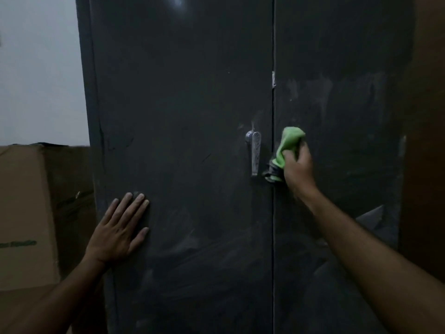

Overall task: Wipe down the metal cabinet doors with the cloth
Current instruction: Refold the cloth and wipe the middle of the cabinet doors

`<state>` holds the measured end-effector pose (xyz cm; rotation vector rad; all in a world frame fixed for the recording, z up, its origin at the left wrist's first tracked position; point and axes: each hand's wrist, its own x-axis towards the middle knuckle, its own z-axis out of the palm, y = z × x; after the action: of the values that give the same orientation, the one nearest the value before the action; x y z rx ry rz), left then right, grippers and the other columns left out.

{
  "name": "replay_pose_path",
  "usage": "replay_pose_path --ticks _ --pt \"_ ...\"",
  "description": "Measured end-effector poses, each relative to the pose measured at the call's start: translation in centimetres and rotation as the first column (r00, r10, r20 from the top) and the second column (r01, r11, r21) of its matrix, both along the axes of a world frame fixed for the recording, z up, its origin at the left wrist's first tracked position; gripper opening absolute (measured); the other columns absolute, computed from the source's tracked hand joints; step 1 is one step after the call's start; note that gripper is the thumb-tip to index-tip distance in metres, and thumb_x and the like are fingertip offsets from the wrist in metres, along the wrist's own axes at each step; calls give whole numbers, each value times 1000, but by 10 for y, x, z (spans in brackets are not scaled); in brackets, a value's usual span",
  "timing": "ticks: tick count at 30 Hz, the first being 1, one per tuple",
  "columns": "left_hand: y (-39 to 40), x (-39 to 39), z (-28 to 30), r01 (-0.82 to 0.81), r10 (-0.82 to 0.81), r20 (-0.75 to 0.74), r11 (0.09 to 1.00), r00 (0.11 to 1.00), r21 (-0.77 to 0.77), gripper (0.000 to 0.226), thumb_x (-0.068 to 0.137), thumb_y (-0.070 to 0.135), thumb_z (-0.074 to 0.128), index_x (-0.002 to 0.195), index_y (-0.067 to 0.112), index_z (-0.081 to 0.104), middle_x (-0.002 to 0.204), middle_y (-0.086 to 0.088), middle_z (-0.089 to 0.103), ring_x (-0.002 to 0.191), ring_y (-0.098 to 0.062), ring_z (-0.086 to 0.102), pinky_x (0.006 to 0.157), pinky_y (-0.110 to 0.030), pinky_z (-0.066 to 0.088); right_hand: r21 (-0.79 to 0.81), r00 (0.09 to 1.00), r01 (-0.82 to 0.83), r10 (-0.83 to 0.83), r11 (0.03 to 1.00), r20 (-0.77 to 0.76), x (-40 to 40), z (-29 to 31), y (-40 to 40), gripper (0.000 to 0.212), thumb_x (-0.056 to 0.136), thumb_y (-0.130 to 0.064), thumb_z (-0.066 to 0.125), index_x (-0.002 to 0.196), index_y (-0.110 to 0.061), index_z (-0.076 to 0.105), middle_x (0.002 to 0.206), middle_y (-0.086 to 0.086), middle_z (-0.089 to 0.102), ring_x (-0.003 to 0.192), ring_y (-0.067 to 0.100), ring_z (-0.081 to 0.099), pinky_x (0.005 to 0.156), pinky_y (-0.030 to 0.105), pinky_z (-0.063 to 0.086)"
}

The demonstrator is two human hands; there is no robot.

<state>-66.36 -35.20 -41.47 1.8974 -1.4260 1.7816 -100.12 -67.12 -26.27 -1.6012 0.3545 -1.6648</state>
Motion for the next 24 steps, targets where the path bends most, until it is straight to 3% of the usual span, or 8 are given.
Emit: replay_pose_path --ticks 4,6,9,11,13,16,21,24 --pt "0 1 0 -5 5 1 1000 1000 -4 75 99 49 44 159 4 36 169 -15 29 158 -34 24 124 -59 27 61 968 -244 247 968 -48 19 26 25 14 99 -25 63 113 -20 62 98 -1 69 87 11 65 77 29 54" --pt "-1 0 0 -6 6 10 1000 1000 -8 75 99 48 45 158 3 38 169 -15 30 157 -35 26 123 -59 28 59 964 -261 263 964 -33 30 23 36 21 95 -31 70 108 -18 60 89 0 68 75 11 65 66 33 56" --pt "0 0 0 -1 1 28 1000 1000 -13 74 99 48 45 158 3 39 168 -15 31 156 -36 28 123 -59 29 -55 989 14 -22 998 -147 43 -15 50 28 95 -34 67 102 -12 51 85 7 64 70 21 61 63 36 47" --pt "0 0 0 8 -8 34 1000 999 -10 74 100 48 45 158 3 39 169 -15 30 155 -36 29 122 -59 29 -149 966 88 -121 985 -228 41 -41 54 27 100 -33 63 99 -10 48 80 6 61 66 21 58 62 34 44" --pt "0 0 -1 -2 3 42 1000 999 -21 74 100 47 45 158 3 38 169 -14 29 155 -36 29 122 -59 30 -105 973 12 -36 994 -229 36 -29 49 27 100 -33 62 94 -8 53 74 1 60 62 14 57 60 31 43" --pt "0 -2 0 1 0 38 1000 999 -18 75 99 48 45 159 4 36 170 -14 27 155 -36 28 120 -60 31 87 973 -227 230 970 -25 35 19 42 32 100 -41 63 85 -12 59 67 1 61 56 16 58 53 31 44" --pt "1 -1 -1 3 -2 13 1000 1000 -10 78 97 49 44 161 7 30 170 -14 26 157 -35 25 122 -59 28 214 878 -472 478 855 23 33 -31 48 32 102 -43 58 95 -13 68 72 11 61 61 24 56 49 29 45" --pt "1 -1 -1 3 -3 11 1000 1000 -13 79 97 49 45 163 8 27 170 -14 27 158 -34 23 124 -58 26 205 908 -416 417 886 39 32 -3 36 32 104 -38 58 98 -9 71 76 7 67 66 19 62 58 31 51"
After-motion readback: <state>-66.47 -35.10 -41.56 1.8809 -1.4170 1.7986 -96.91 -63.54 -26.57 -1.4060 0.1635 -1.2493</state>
